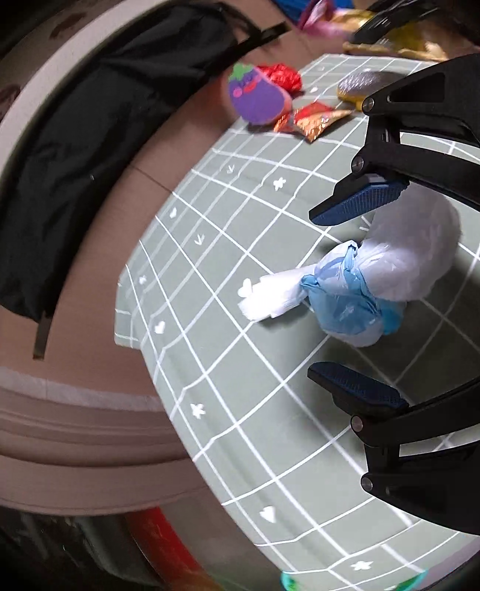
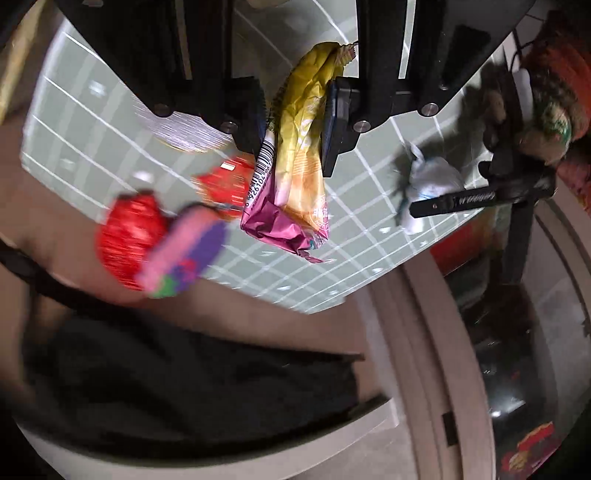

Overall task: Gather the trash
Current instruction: 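Grasp the blue-white plastic bag with the left gripper while the right grasps the yellow snack bag, then carry the plastic bag and snack bag over the bin with both grippers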

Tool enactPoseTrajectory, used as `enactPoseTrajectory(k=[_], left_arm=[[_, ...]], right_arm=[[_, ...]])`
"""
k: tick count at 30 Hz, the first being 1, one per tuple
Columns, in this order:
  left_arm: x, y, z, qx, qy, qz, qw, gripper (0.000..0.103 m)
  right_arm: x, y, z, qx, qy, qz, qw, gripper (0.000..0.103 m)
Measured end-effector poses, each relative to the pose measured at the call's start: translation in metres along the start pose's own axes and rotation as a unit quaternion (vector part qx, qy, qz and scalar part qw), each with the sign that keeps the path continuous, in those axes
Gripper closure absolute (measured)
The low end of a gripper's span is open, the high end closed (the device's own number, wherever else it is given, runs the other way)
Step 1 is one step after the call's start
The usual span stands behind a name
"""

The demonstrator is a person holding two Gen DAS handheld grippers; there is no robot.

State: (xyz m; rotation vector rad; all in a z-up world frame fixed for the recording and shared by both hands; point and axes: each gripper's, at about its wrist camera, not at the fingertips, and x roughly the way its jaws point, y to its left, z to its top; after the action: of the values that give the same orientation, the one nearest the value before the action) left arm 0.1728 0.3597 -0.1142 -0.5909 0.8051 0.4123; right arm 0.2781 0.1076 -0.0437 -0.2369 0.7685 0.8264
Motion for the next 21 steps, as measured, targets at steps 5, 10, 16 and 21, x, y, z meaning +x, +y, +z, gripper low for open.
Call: enactPoseTrajectory(k=[5,10,16,21], left_arm=[[0.006,-0.013,-0.005,-0.003,-0.001,0.028,0.9996,0.054],[-0.017,-0.050,-0.011,0.015,-0.016,-0.033,0.9992,0.056],[-0.076,-0.152,-0.023,0.098,-0.107,-0.089,0.9854,0.056],[-0.111,-0.246,-0.042,0.173,-0.151,-0.155,0.9610,0.056]], right_arm=[[-0.023,-0.029,-0.015,0.019,-0.013,-0.019,1.000,0.080],[-0.049,-0.057,-0.031,0.050,-0.024,-0.015,0.998,0.080],[-0.093,-0.089,-0.036,0.061,-0.066,-0.037,0.995,0.080],[-0.138,-0.118,-0.039,0.067,-0.100,-0.076,0.990,0.080]])
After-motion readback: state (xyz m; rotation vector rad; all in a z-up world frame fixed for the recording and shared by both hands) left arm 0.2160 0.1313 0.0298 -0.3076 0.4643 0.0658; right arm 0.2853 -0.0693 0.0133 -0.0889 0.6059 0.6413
